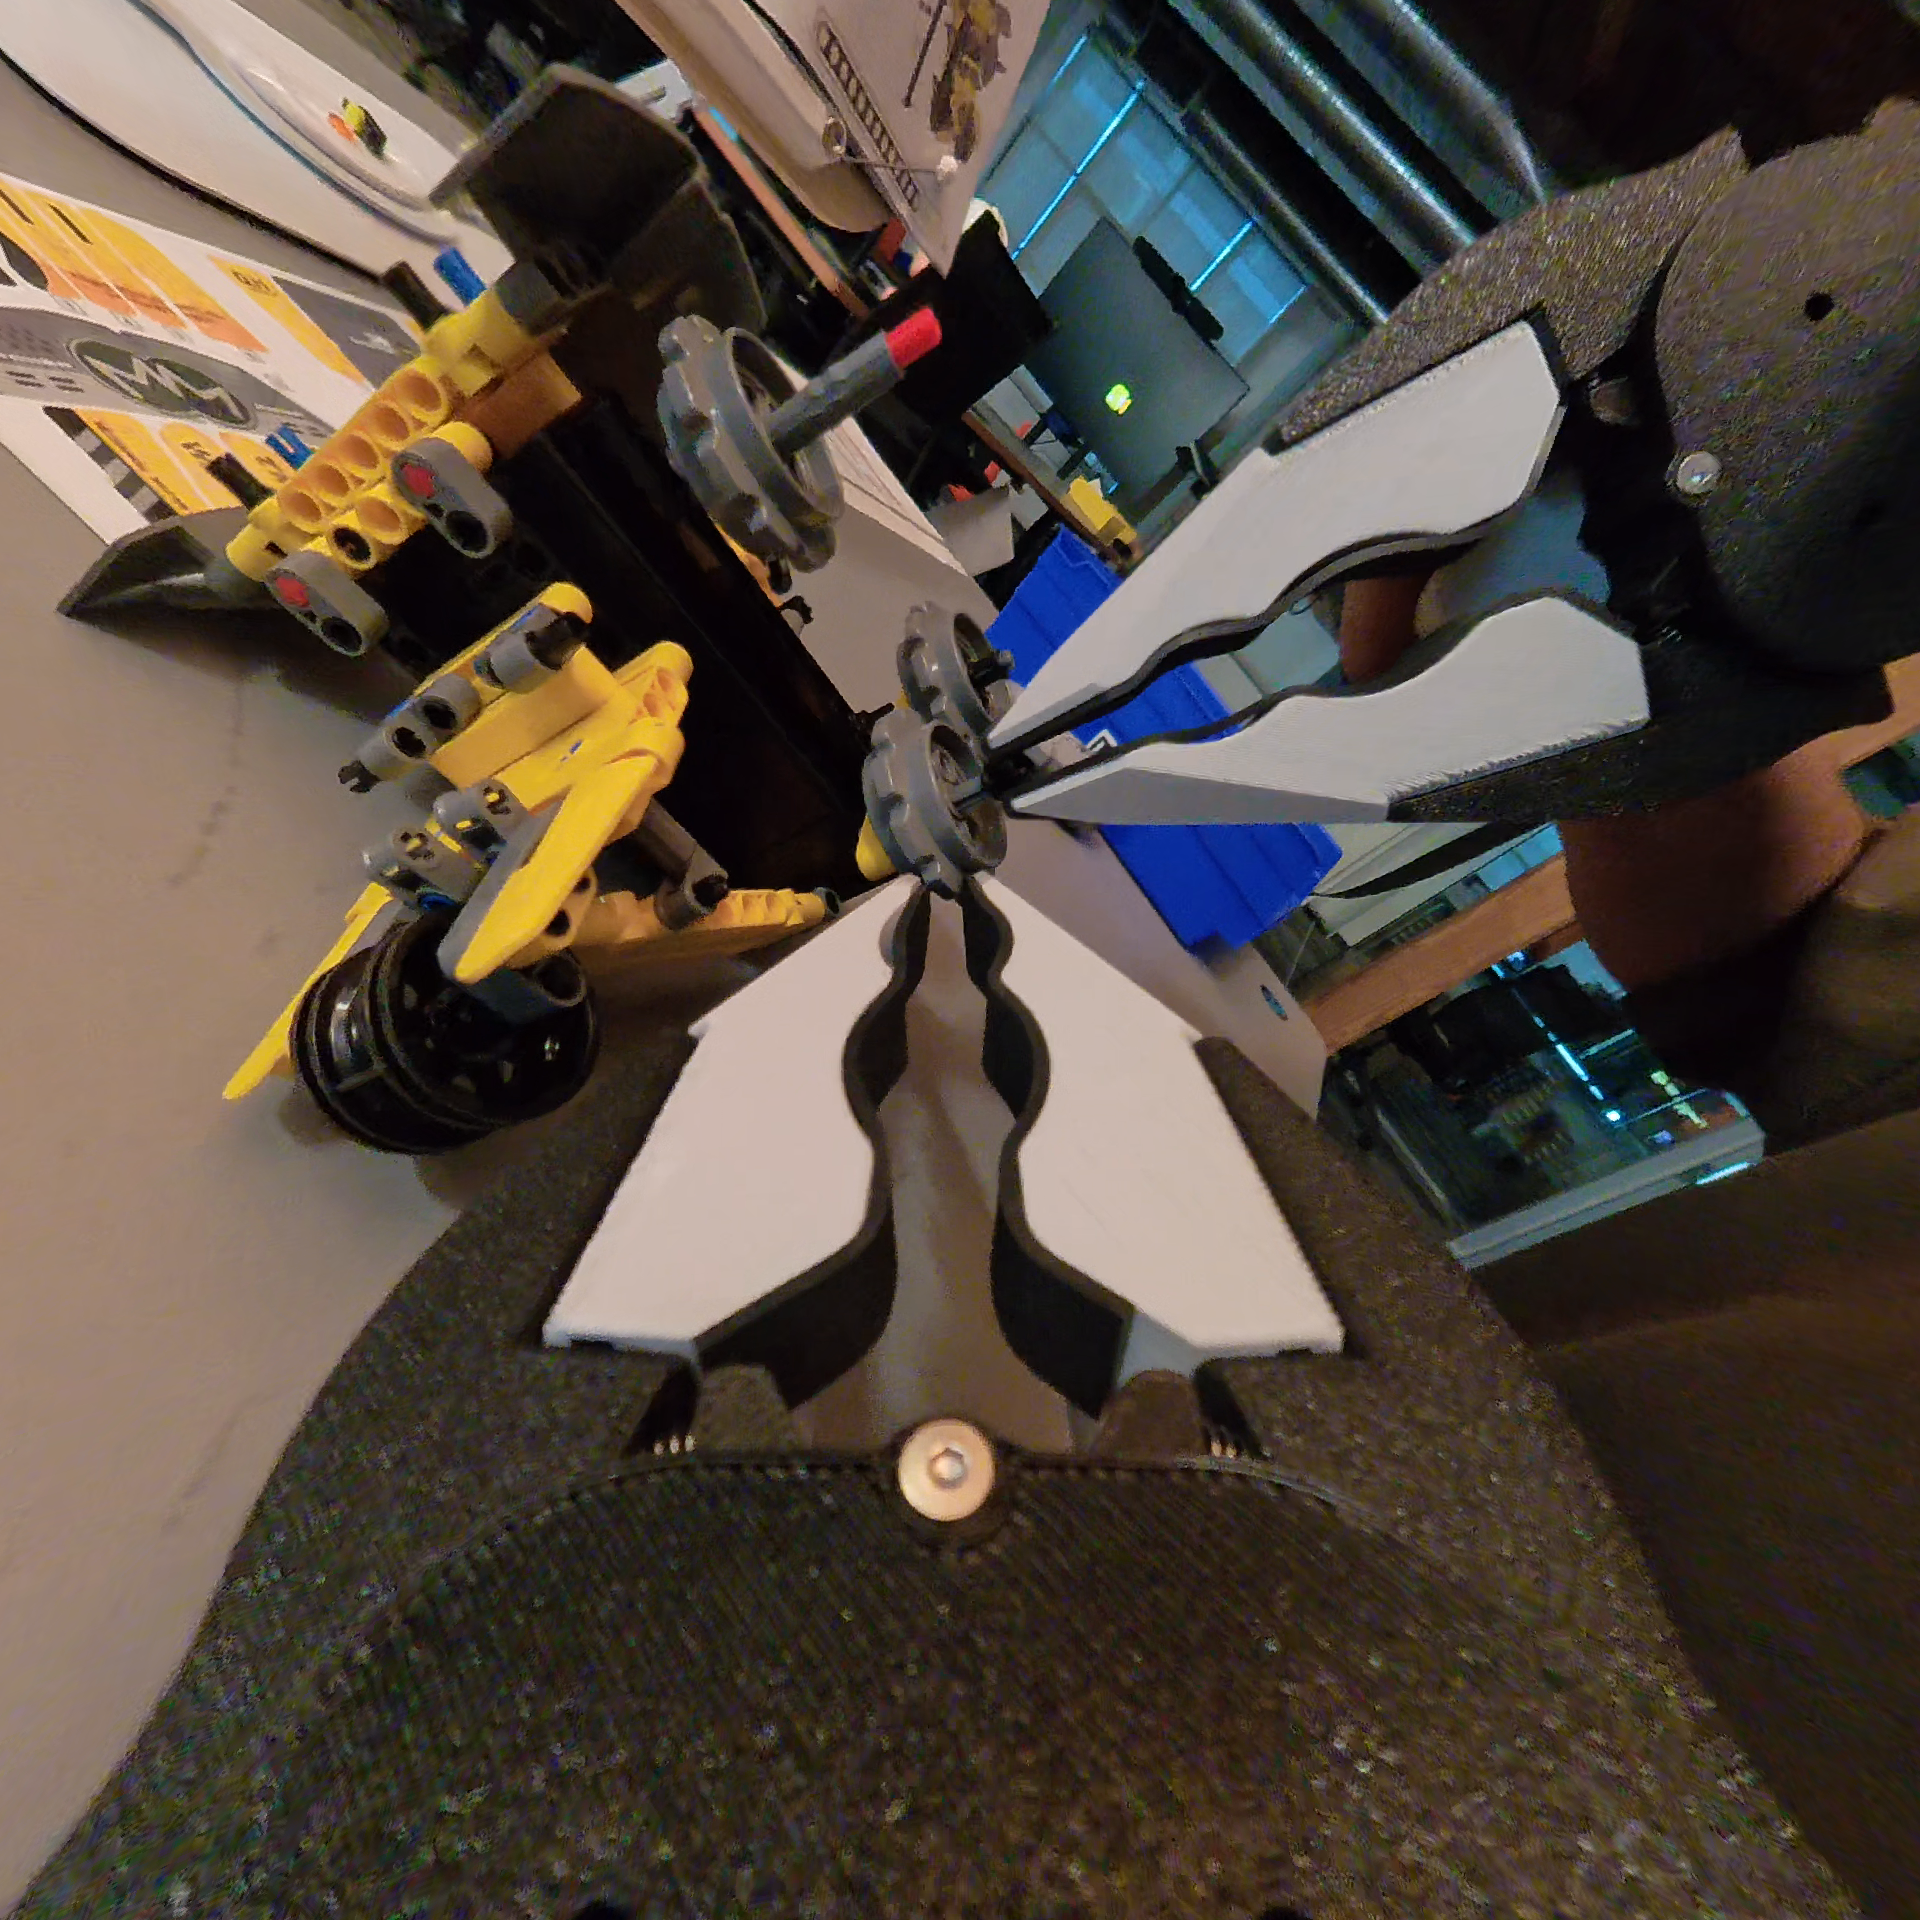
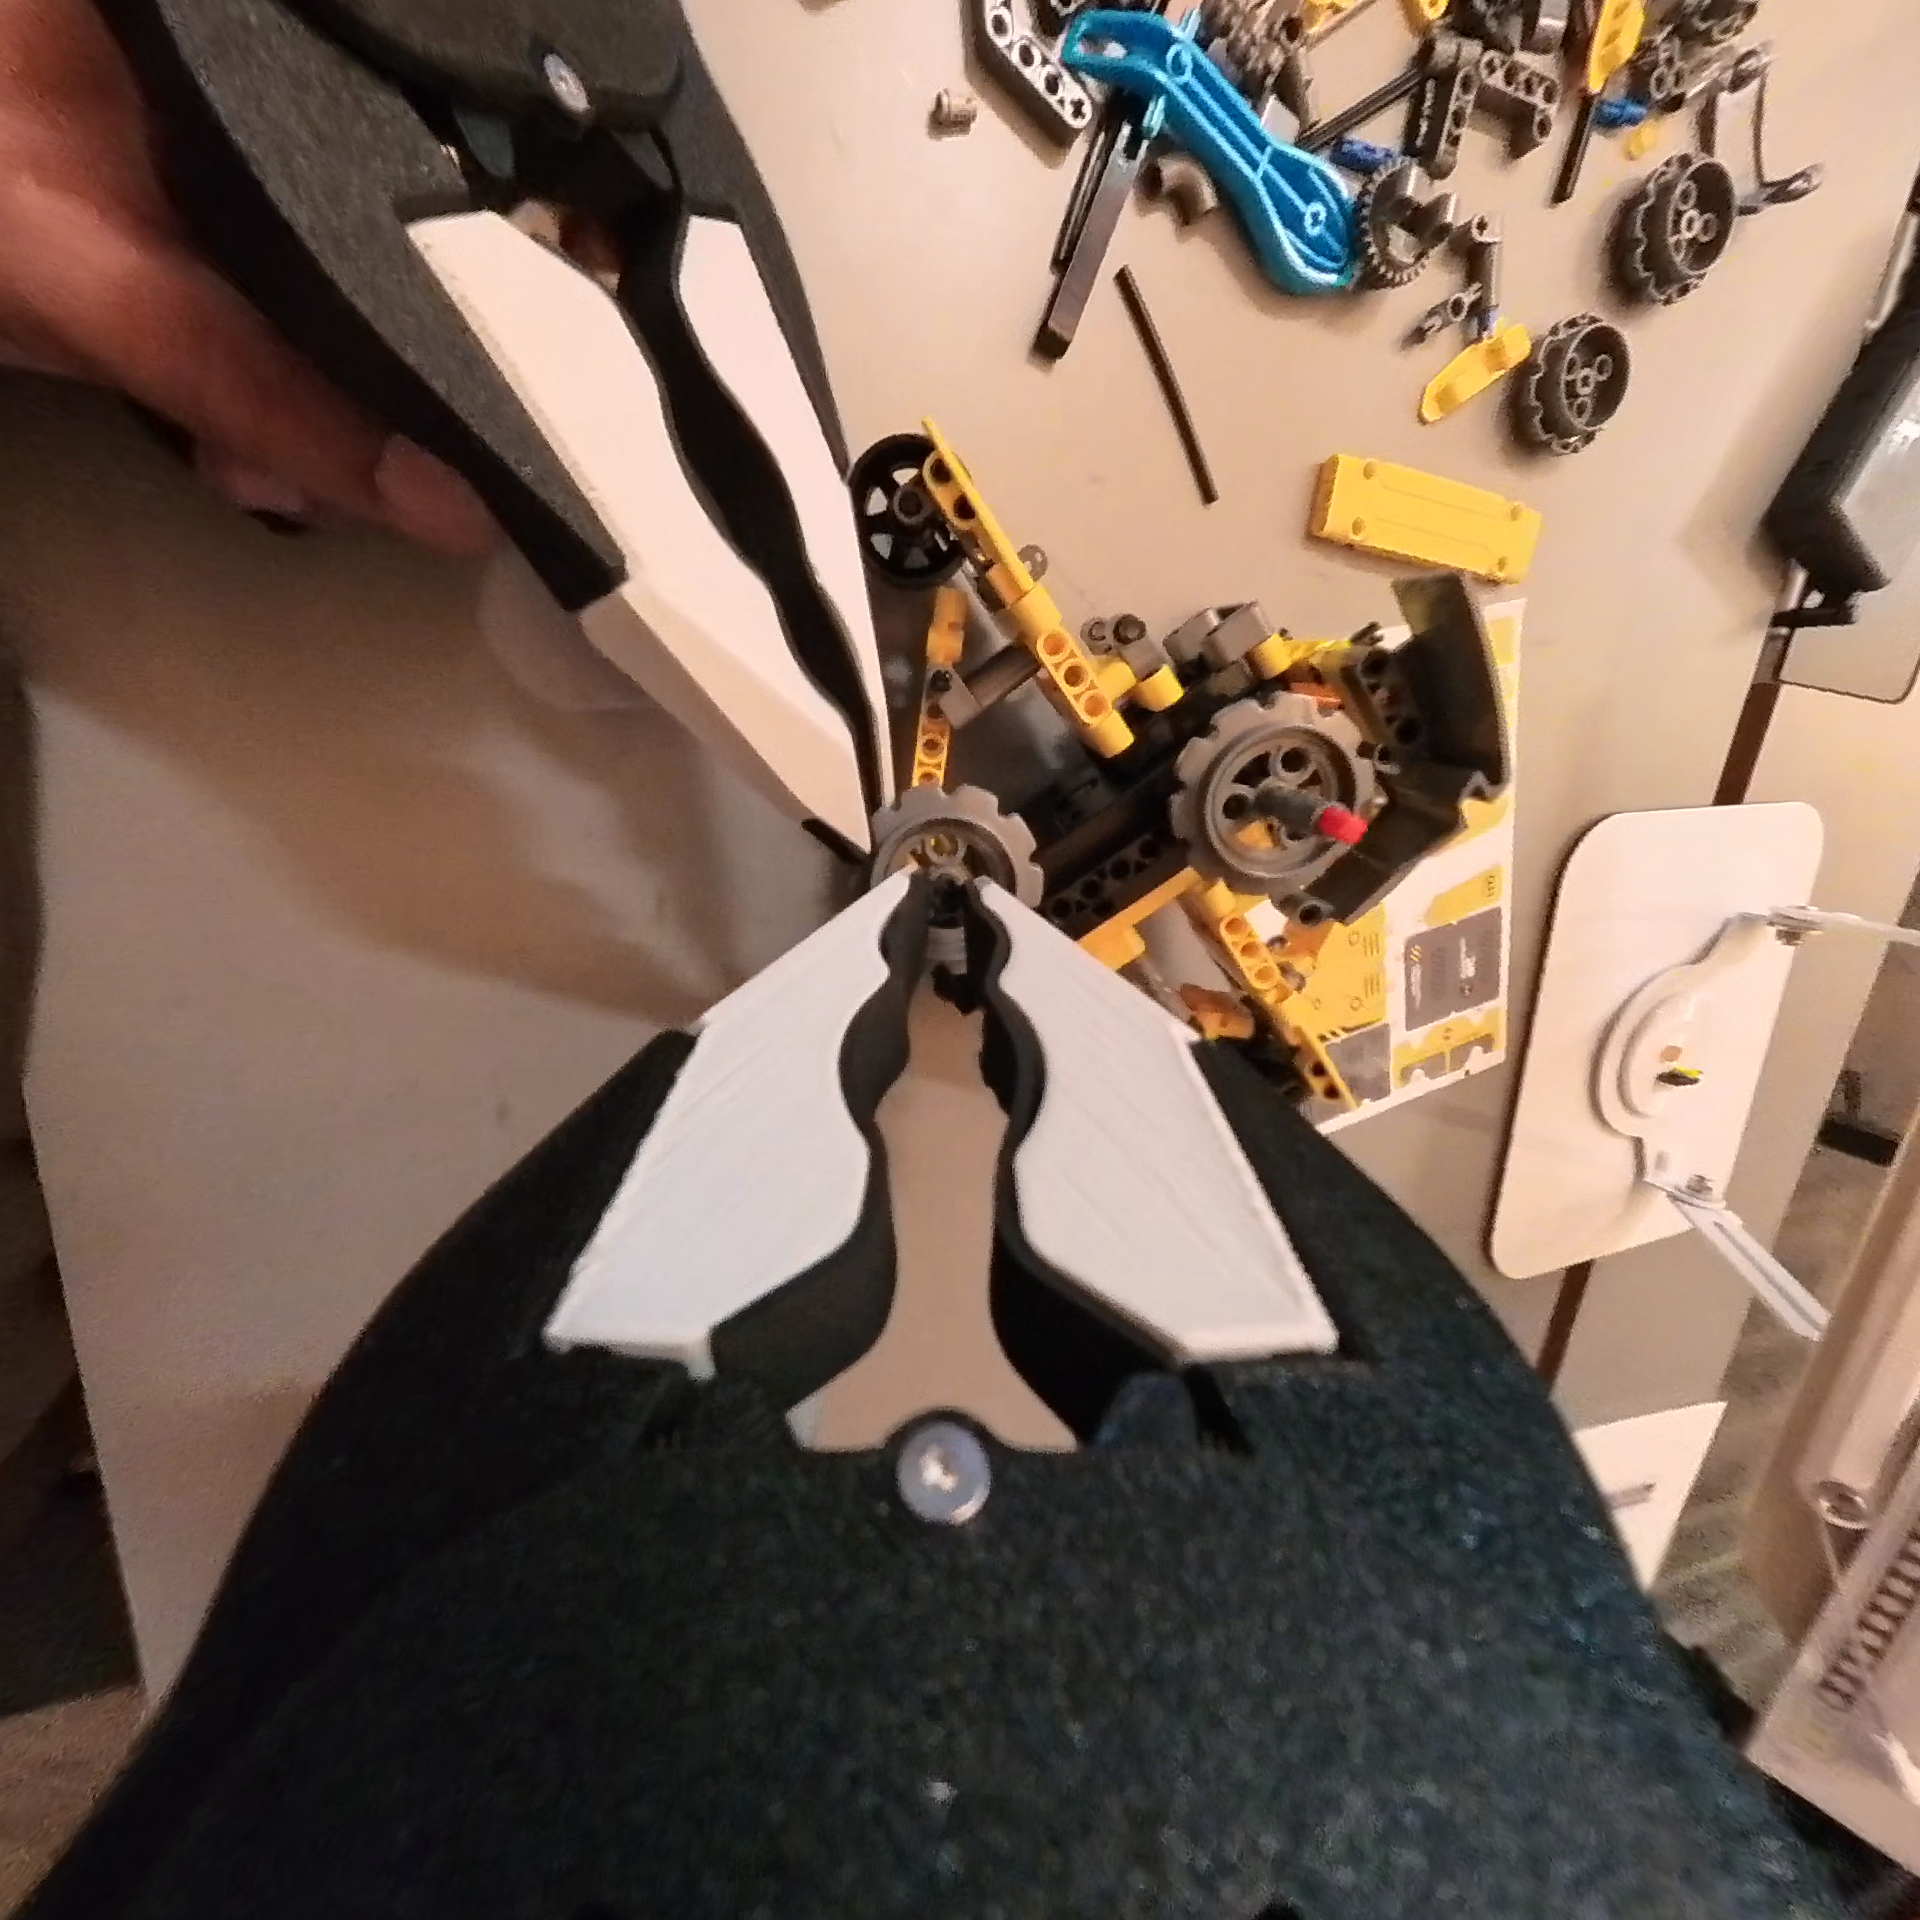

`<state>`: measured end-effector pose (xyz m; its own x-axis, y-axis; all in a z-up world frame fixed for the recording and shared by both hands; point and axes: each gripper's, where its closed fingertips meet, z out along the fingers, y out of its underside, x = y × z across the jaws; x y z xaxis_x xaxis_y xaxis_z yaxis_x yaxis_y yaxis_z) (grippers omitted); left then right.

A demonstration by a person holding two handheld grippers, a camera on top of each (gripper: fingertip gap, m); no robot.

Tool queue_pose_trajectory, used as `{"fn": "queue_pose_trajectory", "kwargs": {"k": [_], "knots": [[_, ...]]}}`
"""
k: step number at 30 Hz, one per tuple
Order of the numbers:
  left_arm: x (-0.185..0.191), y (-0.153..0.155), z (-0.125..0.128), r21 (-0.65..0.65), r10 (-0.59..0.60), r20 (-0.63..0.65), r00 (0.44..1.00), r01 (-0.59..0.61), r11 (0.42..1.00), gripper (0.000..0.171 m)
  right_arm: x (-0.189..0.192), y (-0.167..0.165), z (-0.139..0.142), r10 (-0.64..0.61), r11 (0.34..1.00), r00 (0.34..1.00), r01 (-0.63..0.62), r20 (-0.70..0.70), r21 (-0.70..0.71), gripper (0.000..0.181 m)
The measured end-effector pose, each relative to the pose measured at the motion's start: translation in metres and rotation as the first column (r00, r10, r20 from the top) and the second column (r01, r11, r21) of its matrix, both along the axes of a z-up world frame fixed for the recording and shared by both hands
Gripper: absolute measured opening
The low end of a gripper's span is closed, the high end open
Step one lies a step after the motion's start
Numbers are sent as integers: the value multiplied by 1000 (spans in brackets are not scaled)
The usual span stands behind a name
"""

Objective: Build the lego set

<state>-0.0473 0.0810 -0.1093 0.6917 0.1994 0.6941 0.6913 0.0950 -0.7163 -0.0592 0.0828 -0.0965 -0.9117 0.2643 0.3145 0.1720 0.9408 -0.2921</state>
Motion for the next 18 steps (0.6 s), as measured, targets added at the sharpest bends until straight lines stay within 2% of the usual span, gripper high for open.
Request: {"fn": "queue_pose_trajectory", "kwargs": {"k": [13,14,15,18], "knots": [[2,-4,8,43,0,-33,999,2,999,9,0,1,1,-59,962,998,60,12,-268,5],[9,-4,9,32,-44,-58,997,46,998,1,0,1,1,-62,959,998,63,13,-277,5],[13,-4,8,1,-68,-82,994,68,998,0,0,2,2,-62,958,998,63,12,-281,5],[12,-10,-1,-118,-46,-147,988,29,993,5,0,5,2,-58,962,998,55,-3,-269,5]]}}
